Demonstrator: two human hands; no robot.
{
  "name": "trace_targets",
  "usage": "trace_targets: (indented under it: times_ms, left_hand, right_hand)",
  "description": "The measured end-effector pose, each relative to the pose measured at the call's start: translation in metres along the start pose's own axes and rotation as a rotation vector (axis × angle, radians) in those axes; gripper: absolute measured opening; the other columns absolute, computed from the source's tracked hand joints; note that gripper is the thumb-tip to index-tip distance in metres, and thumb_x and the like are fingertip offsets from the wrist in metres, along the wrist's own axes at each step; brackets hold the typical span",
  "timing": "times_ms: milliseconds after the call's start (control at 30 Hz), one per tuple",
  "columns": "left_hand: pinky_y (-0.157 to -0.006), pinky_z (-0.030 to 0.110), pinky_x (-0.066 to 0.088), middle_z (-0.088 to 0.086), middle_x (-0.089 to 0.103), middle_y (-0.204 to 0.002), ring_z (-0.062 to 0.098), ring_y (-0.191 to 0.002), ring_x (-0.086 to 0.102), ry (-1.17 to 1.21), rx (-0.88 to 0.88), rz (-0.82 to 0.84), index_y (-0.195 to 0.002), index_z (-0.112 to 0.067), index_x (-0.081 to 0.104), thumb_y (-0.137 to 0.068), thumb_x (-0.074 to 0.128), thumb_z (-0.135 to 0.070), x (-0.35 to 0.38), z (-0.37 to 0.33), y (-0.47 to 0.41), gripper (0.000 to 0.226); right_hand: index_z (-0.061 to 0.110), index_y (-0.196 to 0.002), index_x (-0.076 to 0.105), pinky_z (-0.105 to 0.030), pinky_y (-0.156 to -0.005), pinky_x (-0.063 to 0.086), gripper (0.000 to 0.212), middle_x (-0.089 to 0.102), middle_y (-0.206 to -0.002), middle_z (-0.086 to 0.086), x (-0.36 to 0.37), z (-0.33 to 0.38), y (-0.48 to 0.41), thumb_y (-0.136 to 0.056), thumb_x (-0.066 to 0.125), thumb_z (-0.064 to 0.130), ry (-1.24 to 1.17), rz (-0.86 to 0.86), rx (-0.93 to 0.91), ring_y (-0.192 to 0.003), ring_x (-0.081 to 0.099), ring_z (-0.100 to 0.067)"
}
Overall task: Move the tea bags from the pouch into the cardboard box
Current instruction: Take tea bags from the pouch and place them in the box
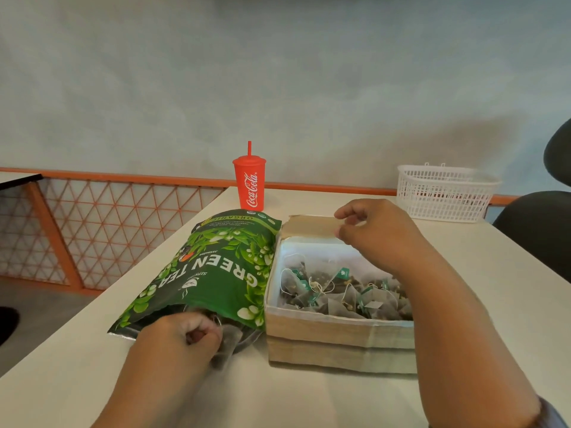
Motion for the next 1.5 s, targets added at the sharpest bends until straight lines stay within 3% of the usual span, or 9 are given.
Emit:
trace_targets:
  times_ms: [267,400,600,767,867,967,1067,1267,1500]
  left_hand:
    - [-0.057,0.024,0.042,0.004,0.064,-0.051,0.008,-0.047,0.053,0.32,0.168,0.075,-0.059,-0.024,0.071,-0.076,0.071,-0.013,-0.036,-0.051,0.007,0.02]
    - [-0.052,0.015,0.049,0.007,0.069,-0.063,0.012,-0.056,0.062,0.572,0.164,0.043,-0.064,-0.026,0.073,-0.067,0.08,-0.023,-0.04,-0.064,0.012,0.008]
    - [-0.065,0.03,0.053,0.007,0.067,-0.063,0.011,-0.058,0.06,0.661,0.21,0.016,-0.07,-0.025,0.074,-0.045,0.067,-0.05,-0.04,-0.073,0.016,0.036]
    - [-0.058,0.016,0.053,-0.001,0.071,-0.068,0.007,-0.065,0.067,0.666,0.19,-0.009,-0.069,-0.029,0.073,-0.063,0.078,-0.024,-0.044,-0.069,0.013,0.008]
    - [-0.054,0.013,0.051,0.001,0.071,-0.067,0.01,-0.066,0.069,0.574,0.131,-0.061,-0.067,-0.029,0.073,-0.077,0.071,-0.008,-0.051,-0.049,0.006,0.024]
    - [-0.057,0.024,0.043,-0.001,0.068,-0.061,0.022,-0.065,0.065,0.189,0.045,-0.005,-0.06,-0.028,0.071,-0.076,0.074,-0.021,-0.043,-0.018,-0.003,0.018]
    - [-0.056,0.02,0.039,-0.009,0.065,-0.062,0.005,-0.065,0.057,-0.106,0.01,0.081,-0.059,-0.035,0.065,-0.082,0.067,-0.021,-0.025,0.005,-0.008,0.027]
    - [-0.094,0.029,0.041,0.0,0.057,-0.123,0.018,-0.107,0.053,-0.209,0.017,0.151,-0.118,-0.025,0.062,-0.084,0.062,-0.011,0.014,0.027,-0.016,0.038]
    - [-0.093,0.028,0.04,-0.004,0.058,-0.122,0.014,-0.103,0.054,-0.15,0.022,0.146,-0.12,-0.024,0.062,-0.085,0.06,-0.011,0.011,0.024,-0.018,0.036]
  right_hand:
    - [0.029,-0.095,0.069,-0.033,-0.082,0.052,0.015,0.065,-0.091,0.006,0.017,0.055,0.032,-0.08,0.068,0.029,-0.19,0.341,-0.227,-0.081,0.061,-0.007]
    - [0.033,-0.09,0.068,-0.016,-0.068,0.039,0.012,0.066,-0.09,0.008,0.032,0.079,0.054,-0.078,0.07,0.03,-0.184,0.557,-0.356,-0.064,0.054,0.009]
    - [0.015,-0.08,0.068,-0.006,-0.05,0.038,0.005,0.062,-0.063,0.01,0.033,0.091,0.059,-0.081,0.069,0.011,-0.24,0.577,-0.409,-0.051,0.053,0.006]
    - [0.012,-0.074,0.066,-0.019,-0.057,0.05,0.01,0.062,-0.058,0.005,0.028,0.089,0.055,-0.083,0.066,0.008,-0.248,0.508,-0.41,-0.054,0.057,0.002]
    - [0.015,-0.075,0.067,-0.026,-0.065,0.054,0.01,0.067,-0.068,-0.001,0.012,0.077,0.043,-0.083,0.065,0.01,-0.205,0.341,-0.355,-0.058,0.061,-0.001]
    - [0.022,-0.071,0.064,-0.024,-0.065,0.049,0.017,0.065,-0.07,0.006,-0.014,0.057,0.028,-0.085,0.063,0.014,-0.093,0.069,-0.277,-0.066,0.062,-0.006]
    - [0.024,-0.07,0.062,-0.016,-0.058,0.039,0.018,0.064,-0.075,0.008,-0.035,0.04,0.022,-0.086,0.06,0.015,0.001,-0.115,-0.191,-0.074,0.061,-0.011]
    - [0.019,-0.069,0.065,-0.022,-0.06,0.042,0.019,0.061,-0.065,0.007,-0.037,0.022,0.019,-0.085,0.059,0.01,-0.014,-0.046,-0.108,-0.067,0.058,-0.012]
    - [0.018,-0.069,0.065,-0.025,-0.061,0.044,0.018,0.062,-0.067,0.002,-0.044,-0.004,0.013,-0.084,0.062,0.009,0.005,-0.044,-0.018,-0.067,0.057,-0.014]
Point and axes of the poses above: each hand's wrist, its own y-axis away from the middle knuckle, its own x-axis out of the palm, z = x × y, the point moved 9 cm from there along -y, towards the middle knuckle
